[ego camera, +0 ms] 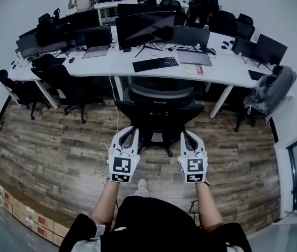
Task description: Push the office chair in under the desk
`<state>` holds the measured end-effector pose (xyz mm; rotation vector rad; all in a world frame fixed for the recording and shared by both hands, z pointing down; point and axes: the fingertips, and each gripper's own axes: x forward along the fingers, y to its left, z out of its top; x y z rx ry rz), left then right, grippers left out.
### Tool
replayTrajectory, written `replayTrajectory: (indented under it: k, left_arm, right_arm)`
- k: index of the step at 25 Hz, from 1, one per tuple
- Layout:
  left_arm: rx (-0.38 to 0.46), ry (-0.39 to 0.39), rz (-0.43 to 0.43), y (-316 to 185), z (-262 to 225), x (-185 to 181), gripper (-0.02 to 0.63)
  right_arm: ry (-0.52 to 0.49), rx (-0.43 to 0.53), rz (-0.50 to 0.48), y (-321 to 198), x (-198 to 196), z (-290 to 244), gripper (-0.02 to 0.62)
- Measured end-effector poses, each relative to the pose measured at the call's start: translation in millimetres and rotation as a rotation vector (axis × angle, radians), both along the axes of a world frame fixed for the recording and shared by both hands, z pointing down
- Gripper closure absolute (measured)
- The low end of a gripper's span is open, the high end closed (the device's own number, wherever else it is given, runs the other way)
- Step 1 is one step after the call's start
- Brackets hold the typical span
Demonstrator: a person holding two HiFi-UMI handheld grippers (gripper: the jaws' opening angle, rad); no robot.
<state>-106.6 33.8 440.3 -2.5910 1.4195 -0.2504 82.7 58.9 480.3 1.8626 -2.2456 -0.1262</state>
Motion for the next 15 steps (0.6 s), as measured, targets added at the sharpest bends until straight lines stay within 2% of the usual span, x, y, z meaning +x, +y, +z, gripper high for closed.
replayTrajectory:
  k: [15]
  left_arm:
    - [-0.025,0.05,0.053,-126.9,-5.1,-21.9,0.572]
  right_arm:
    - [0.021,-0.001,0.038,-118.4,-22.1,-8.3,0.571]
